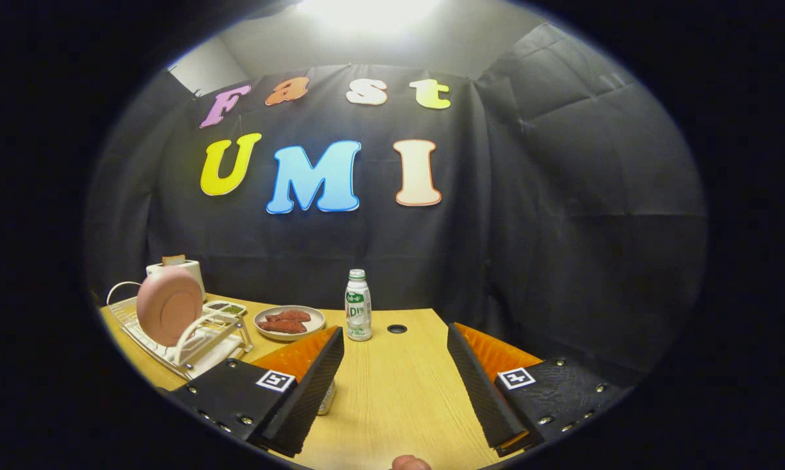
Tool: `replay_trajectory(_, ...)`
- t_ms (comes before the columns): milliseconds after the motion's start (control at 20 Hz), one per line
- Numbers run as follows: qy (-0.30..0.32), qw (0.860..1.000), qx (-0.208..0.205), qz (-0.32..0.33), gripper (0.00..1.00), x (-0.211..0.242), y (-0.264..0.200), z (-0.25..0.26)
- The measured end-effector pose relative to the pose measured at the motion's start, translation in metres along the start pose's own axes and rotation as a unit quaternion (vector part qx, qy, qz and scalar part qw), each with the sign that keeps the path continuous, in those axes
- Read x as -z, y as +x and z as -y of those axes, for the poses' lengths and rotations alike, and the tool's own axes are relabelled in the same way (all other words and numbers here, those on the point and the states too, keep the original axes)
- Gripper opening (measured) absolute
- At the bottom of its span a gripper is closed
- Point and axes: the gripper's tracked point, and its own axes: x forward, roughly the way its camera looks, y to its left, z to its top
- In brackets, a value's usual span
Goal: Take the plate from the dish rack, then take the spoon from the basket and place it into the plate.
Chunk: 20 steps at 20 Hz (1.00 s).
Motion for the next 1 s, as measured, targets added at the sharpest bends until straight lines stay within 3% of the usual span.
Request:
replay_trajectory(150,0.01,1.0,-0.011,0.024,0.97,-0.053,-0.02,-0.045)
replay_trajectory(450,0.064,0.995,-0.069,0.036,0.97,-0.104,-0.02,-0.14)
replay_trajectory(1000,0.033,0.987,-0.156,-0.026,0.97,-0.093,0.025,-0.279)
